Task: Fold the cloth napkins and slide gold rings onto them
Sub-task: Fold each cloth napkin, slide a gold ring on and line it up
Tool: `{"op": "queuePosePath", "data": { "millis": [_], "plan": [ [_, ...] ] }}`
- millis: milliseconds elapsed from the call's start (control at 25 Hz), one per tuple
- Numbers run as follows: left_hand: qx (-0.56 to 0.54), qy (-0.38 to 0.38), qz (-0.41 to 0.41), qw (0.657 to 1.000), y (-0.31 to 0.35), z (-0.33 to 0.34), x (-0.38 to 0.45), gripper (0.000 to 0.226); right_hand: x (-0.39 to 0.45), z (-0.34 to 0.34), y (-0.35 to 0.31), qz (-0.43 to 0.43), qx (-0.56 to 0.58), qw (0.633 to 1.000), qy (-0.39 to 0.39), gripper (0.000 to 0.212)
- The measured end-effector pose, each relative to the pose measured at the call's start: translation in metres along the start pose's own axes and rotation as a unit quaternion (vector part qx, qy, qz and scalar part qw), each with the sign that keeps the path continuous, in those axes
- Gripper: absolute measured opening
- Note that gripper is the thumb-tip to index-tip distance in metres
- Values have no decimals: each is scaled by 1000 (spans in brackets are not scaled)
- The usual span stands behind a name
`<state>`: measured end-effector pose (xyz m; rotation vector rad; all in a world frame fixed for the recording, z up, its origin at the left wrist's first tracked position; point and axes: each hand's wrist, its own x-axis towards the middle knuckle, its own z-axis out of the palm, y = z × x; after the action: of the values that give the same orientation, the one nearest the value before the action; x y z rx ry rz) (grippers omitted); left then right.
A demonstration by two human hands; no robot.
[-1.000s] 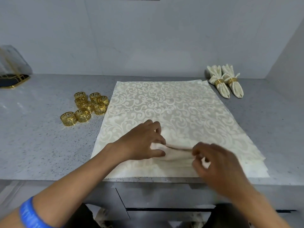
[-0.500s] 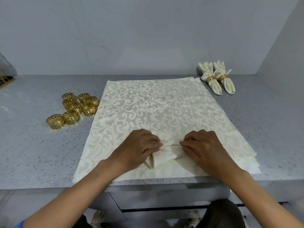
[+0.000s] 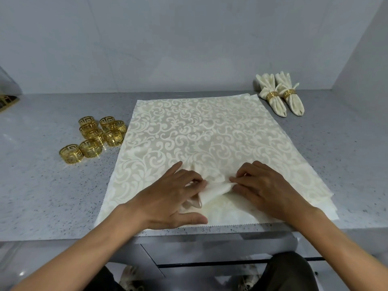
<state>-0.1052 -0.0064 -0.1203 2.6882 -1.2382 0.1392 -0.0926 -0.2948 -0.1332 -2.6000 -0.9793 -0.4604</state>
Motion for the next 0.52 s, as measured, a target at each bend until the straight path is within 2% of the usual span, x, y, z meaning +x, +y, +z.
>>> {"op": "queuePosePath", "data": {
  "millis": [160,360,520],
  "plan": [
    [30,74,-48,996,13,8,13,40,-1,-4,-3,11,2,1000,-22,24],
    [67,111,-68,989,14,21,21,32,4,-3,-10,36,-51,998,-8,29],
    [-19,110,-132,985,18,3,32,14,10,-2,-19,109,-13,994,25,23]
  ]
}}
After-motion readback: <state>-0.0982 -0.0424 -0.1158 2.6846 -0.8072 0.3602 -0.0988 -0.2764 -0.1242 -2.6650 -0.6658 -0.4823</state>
